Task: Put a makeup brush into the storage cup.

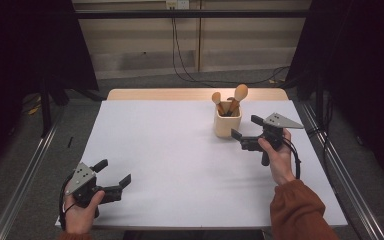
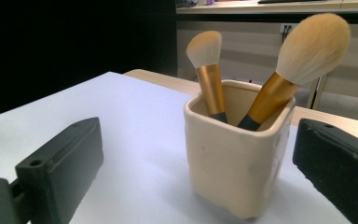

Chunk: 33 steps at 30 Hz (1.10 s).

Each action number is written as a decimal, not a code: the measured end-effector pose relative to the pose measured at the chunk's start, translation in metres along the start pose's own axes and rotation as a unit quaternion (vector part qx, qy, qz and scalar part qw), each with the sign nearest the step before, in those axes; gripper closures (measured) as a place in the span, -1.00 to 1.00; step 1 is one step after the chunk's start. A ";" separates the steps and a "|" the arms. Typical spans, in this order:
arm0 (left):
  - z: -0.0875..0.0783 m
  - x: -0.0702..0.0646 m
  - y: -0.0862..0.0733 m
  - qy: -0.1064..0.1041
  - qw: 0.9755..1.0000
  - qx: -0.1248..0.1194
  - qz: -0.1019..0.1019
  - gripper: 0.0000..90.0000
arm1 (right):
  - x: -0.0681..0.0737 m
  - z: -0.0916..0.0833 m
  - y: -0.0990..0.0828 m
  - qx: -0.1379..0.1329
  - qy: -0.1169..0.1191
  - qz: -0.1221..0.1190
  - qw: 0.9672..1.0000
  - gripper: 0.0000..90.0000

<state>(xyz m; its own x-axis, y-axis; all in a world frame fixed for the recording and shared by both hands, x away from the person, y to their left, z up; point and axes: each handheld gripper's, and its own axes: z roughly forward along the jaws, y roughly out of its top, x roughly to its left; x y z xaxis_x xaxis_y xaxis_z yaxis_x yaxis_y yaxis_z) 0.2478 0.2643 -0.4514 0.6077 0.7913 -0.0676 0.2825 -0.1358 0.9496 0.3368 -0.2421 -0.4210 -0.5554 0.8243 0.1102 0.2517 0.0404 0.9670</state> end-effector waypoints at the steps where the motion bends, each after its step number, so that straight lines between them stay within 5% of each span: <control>1: 0.000 0.000 0.000 -0.002 1.000 -0.001 0.000 -0.94 | 0.001 -0.003 -0.001 -0.003 -0.003 -0.001 1.000 -0.97; 10: -0.002 0.001 -0.001 -0.001 1.000 -0.002 -0.002 -0.94 | 0.003 -0.034 -0.014 -0.002 -0.032 -0.021 0.999 -0.97; 33: -0.001 0.000 -0.003 -0.013 1.000 0.007 0.003 -0.94 | 0.016 -0.093 -0.053 0.020 -0.065 -0.016 0.998 -0.98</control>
<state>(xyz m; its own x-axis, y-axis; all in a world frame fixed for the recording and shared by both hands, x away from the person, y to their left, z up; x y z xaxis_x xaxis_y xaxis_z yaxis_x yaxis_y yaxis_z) 0.2461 0.2650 -0.4543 0.6288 0.7744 -0.0701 0.2883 -0.1485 0.9459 0.2413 -0.2837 -0.4497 -0.4564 0.8886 0.0466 0.2683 0.0875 0.9594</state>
